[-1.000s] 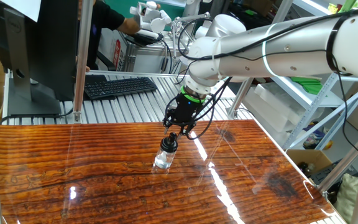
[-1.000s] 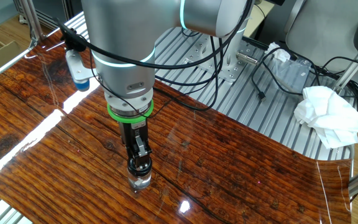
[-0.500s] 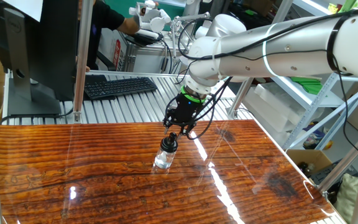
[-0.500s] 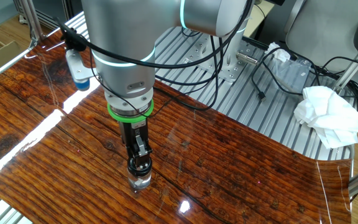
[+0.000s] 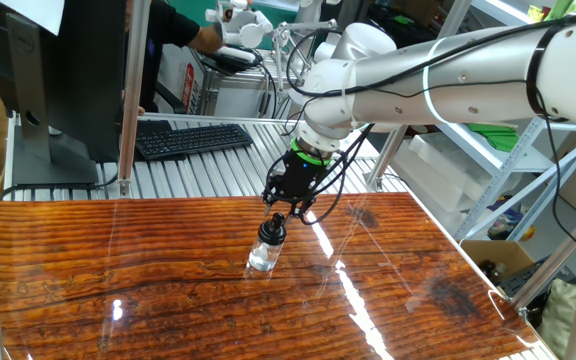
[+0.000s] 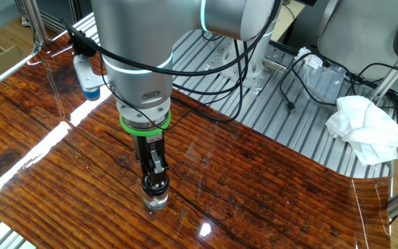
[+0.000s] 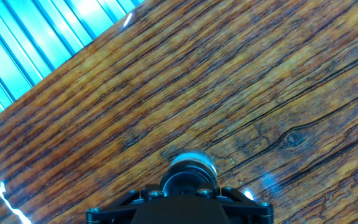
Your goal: Screw the lid onto the jar
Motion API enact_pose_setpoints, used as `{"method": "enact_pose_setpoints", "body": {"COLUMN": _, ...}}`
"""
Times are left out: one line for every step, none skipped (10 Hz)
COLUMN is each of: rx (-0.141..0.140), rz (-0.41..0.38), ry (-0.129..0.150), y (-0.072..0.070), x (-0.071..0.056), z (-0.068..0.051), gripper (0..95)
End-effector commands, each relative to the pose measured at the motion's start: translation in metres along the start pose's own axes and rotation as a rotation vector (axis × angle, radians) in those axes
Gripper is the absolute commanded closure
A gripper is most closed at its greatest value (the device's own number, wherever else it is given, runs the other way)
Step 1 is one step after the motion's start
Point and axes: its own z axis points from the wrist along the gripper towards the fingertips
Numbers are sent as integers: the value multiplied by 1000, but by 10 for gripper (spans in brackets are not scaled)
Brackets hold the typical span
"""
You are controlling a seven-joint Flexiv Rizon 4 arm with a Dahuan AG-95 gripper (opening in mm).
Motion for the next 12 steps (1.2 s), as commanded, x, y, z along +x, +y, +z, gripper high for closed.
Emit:
{"method": "enact_pose_setpoints", "body": {"rx": 1, "rz": -1, "ry": 1, "y": 0, "x": 0, "z": -1, "gripper": 570}}
{"method": "enact_pose_setpoints", "body": {"rx": 219, "rz": -320, "ry": -25, "y": 22, "x": 3, "z": -27, "gripper": 570}}
{"method": "enact_pose_setpoints", "body": {"rx": 224, "rz": -319, "ry": -27, "y": 23, "x": 4, "z": -29, "gripper": 190}}
{"method": "enact_pose_setpoints", "body": {"rx": 241, "rz": -326, "ry": -34, "y": 23, "x": 6, "z": -31, "gripper": 190}}
{"method": "enact_pose_setpoints", "body": {"rx": 246, "rz": -330, "ry": -34, "y": 23, "x": 7, "z": -32, "gripper": 190}}
{"method": "enact_pose_setpoints", "body": {"rx": 247, "rz": -335, "ry": -33, "y": 23, "x": 7, "z": -33, "gripper": 190}}
{"method": "enact_pose_setpoints", "body": {"rx": 247, "rz": -343, "ry": -30, "y": 24, "x": 5, "z": -33, "gripper": 190}}
{"method": "enact_pose_setpoints", "body": {"rx": 249, "rz": -361, "ry": -28, "y": 25, "x": 3, "z": -33, "gripper": 190}}
{"method": "enact_pose_setpoints", "body": {"rx": 250, "rz": -364, "ry": -29, "y": 26, "x": 2, "z": -32, "gripper": 190}}
{"method": "enact_pose_setpoints", "body": {"rx": 255, "rz": -379, "ry": -30, "y": 27, "x": 0, "z": -30, "gripper": 190}}
{"method": "enact_pose_setpoints", "body": {"rx": 249, "rz": -393, "ry": -28, "y": 26, "x": -3, "z": -29, "gripper": 190}}
{"method": "enact_pose_setpoints", "body": {"rx": 242, "rz": -409, "ry": -25, "y": 24, "x": -5, "z": -27, "gripper": 380}}
